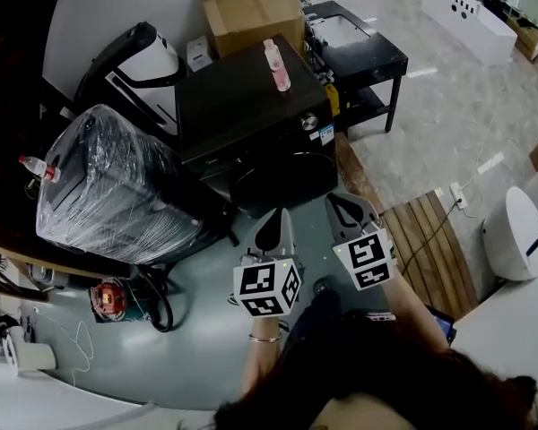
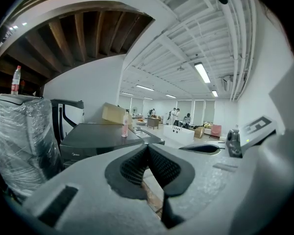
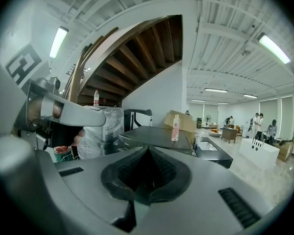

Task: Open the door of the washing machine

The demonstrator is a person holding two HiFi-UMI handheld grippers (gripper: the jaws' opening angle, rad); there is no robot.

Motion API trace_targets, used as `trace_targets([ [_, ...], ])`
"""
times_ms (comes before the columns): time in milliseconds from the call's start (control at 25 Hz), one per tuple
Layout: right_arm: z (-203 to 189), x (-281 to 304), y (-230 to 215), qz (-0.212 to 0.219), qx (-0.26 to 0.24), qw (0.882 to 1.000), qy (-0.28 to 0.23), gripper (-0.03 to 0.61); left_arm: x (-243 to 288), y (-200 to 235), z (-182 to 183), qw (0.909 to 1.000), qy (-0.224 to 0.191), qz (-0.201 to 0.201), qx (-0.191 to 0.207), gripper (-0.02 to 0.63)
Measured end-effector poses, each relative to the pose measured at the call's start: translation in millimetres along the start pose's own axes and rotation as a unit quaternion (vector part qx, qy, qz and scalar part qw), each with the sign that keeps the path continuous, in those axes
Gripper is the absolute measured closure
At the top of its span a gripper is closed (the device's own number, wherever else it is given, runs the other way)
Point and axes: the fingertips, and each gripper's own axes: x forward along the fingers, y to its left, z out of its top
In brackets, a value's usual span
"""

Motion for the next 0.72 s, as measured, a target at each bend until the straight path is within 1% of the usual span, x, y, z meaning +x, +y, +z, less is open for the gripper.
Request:
trace_targets([
  [400, 10.4, 62.8, 5.3, -0.022, -0.003, 1.0, 0.011, 0.58, 39.7, 50.3, 8.4, 0.9995, 0.005, -0.031, -0.004, 0.6],
  [720, 9.0, 92.5, -4.5, -0.042, 0.001, 0.999, 0.02, 0.58, 68.9, 63.9, 5.8, 0.9982, 0.013, -0.057, -0.009, 0.6],
])
